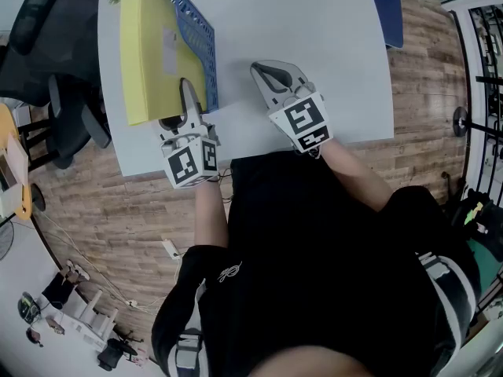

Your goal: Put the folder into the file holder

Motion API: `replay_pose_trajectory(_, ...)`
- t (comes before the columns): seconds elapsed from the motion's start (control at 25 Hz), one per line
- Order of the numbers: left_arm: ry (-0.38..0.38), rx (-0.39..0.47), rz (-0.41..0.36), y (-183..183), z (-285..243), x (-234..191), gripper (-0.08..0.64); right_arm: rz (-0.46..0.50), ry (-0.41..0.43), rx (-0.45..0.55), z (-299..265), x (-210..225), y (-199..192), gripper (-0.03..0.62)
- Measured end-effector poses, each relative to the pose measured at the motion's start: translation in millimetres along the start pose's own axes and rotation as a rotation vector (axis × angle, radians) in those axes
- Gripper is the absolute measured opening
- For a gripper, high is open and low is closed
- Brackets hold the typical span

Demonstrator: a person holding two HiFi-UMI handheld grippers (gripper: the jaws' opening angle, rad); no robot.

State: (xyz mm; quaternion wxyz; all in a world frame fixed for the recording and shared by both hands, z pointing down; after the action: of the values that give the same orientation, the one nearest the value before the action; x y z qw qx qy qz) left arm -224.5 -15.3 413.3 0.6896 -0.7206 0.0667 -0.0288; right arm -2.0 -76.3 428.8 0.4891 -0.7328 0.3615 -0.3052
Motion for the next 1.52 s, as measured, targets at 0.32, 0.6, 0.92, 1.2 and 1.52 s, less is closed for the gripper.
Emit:
replay_pose_trajectory(0.32, 0.009, -0.019, -0.004, -3.2, -1.3, 0.1, 0.186, -0.001, -0.002, -0.005, 0.7, 2.4, -0.2, 0.005)
replay_pose_trajectory(0.6, 0.014, -0.026, -0.008, -6.9, -2.2, 2.1, 0.186, -0.003, 0.001, -0.006, 0.7, 4.2, -2.6, 0.005)
replay_pose_trajectory(0.92, 0.013, -0.040, -0.011, -9.7, -3.2, 2.6, 0.186, -0.004, 0.000, -0.008, 0.8, 6.3, -2.3, 0.005)
replay_pose_trajectory(1.2, 0.010, -0.054, -0.017, -13.5, -1.8, 2.9, 0.187, -0.005, 0.000, -0.011, 1.6, 4.5, -3.6, 0.005)
replay_pose_trajectory(1.52, 0.007, -0.070, -0.018, -19.6, -2.6, 4.2, 0.189, -0.006, -0.001, -0.014, 1.3, 5.0, -6.0, 0.005)
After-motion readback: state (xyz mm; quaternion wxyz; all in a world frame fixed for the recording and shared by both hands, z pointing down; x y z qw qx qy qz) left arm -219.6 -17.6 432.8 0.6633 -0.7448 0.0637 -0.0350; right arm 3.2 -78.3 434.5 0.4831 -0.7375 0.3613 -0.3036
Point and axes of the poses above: the fingertips, and each gripper's own axes: z backward along the fingers, x to its right, y out of its top, the point moved 9 cm from there along z, backward along the fingers, and after that the axes turned 7 degrees about y, right-handed, at the moved point
